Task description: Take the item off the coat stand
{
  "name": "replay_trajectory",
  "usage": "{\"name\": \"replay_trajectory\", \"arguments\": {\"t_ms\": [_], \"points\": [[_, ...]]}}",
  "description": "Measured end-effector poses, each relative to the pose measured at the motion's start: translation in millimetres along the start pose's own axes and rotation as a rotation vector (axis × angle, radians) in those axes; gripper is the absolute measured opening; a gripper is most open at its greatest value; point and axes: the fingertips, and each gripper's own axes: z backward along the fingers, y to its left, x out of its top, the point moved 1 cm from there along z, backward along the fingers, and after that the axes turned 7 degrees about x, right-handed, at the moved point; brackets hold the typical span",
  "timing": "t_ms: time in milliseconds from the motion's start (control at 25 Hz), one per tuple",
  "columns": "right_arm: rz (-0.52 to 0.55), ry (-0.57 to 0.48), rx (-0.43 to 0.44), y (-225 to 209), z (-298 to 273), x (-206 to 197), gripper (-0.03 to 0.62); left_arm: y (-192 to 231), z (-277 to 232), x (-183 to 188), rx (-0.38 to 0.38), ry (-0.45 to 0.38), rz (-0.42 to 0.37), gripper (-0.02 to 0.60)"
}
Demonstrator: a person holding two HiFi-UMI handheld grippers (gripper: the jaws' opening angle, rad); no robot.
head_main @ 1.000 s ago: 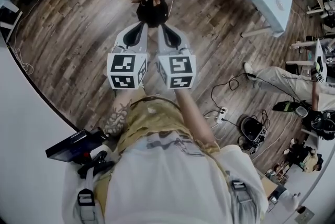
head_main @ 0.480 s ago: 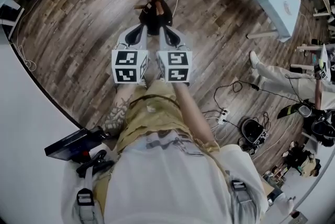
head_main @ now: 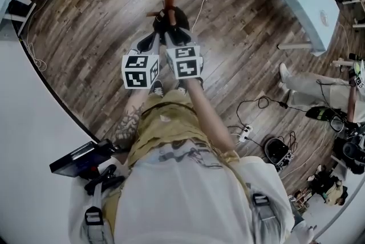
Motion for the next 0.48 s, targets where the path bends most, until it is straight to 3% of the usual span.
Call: {"name": "replay_trajectory", "arguments": {"t_ms": [280, 360, 480], "points": [[0.037, 0.107, -0.008, -1, -25, -19, 0.145, 16, 4, 6, 0.034, -0.014, 0.011, 0.000], [0.054, 0.111, -0.041, -7, -23, -21, 0.008, 19, 6, 8, 0.039, -0.018, 0.016, 0.000], [0.037, 0.065, -0.024, -10, -10, -16, 0.006, 22, 9, 12, 0.044, -0.030, 0.021, 0.000]]}}
